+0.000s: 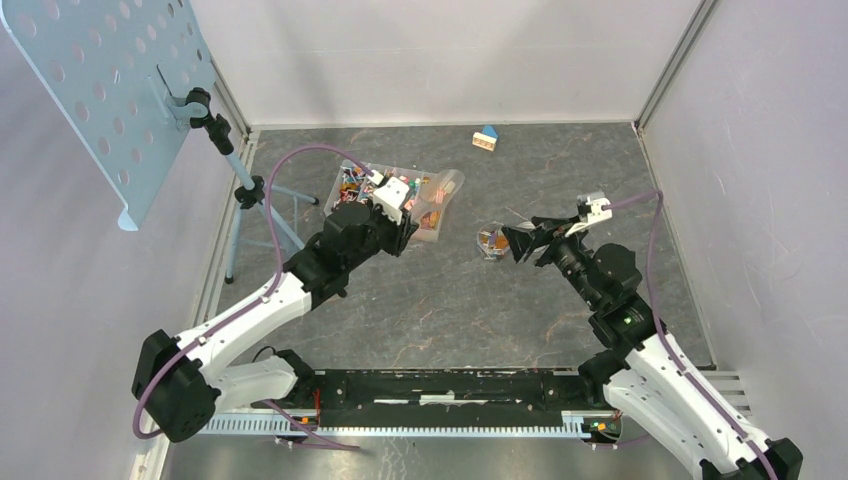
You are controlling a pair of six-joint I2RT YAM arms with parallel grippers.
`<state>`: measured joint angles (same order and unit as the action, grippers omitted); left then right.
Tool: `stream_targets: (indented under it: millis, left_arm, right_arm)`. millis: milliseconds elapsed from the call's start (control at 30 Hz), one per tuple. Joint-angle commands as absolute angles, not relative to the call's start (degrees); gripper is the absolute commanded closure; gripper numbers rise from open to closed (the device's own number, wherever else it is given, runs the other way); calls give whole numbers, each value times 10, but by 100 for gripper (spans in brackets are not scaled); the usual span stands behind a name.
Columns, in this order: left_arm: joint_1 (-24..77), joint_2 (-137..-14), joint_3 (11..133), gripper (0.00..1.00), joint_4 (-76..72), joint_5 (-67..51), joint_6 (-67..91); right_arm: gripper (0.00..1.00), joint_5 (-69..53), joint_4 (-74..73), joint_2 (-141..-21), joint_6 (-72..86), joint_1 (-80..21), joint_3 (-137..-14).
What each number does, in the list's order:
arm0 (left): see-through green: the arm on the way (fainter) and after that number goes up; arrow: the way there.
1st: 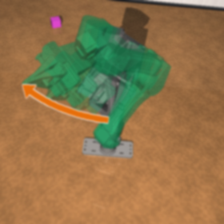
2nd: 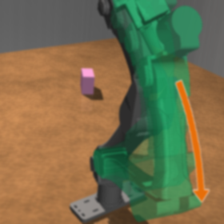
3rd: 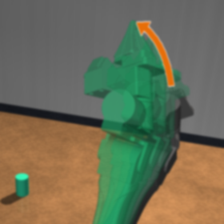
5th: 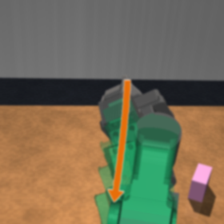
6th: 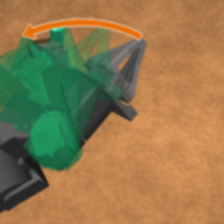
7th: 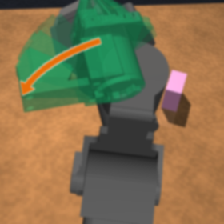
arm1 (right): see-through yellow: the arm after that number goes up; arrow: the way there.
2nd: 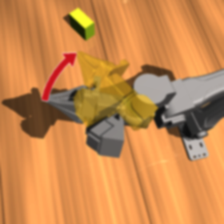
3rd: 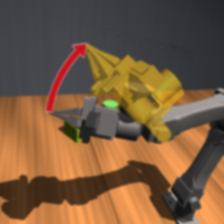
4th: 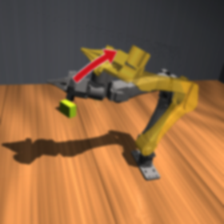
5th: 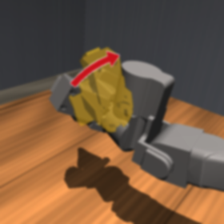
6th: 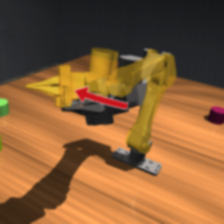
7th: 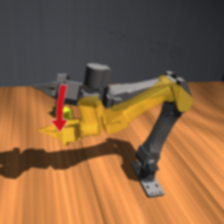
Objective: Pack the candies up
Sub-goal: Scoop the fake candies from the storage box, then place the fake candies in the packing bottle.
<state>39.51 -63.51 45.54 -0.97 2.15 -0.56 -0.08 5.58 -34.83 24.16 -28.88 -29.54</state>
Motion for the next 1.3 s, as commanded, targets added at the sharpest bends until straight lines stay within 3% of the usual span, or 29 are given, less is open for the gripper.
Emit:
stream_targets:
  millis: [0, 200, 300, 1267]
  left_arm:
    - [405, -624, 472, 98, -15, -38, -13]
    - [463, -652, 501, 98, 25, -20, -6]
    - [485, -670, 513, 98, 32, -18, 11]
    - [529, -754, 594, 98, 112, 22, 55]
  right_arm:
    - [24, -32, 115, -365, 261, -291, -299]
    - [60, -51, 151, -393, 280, -292, -294]
    - [68, -66, 170, -409, 286, -291, -290]
    - [71, -84, 257, -527, 291, -298, -213]
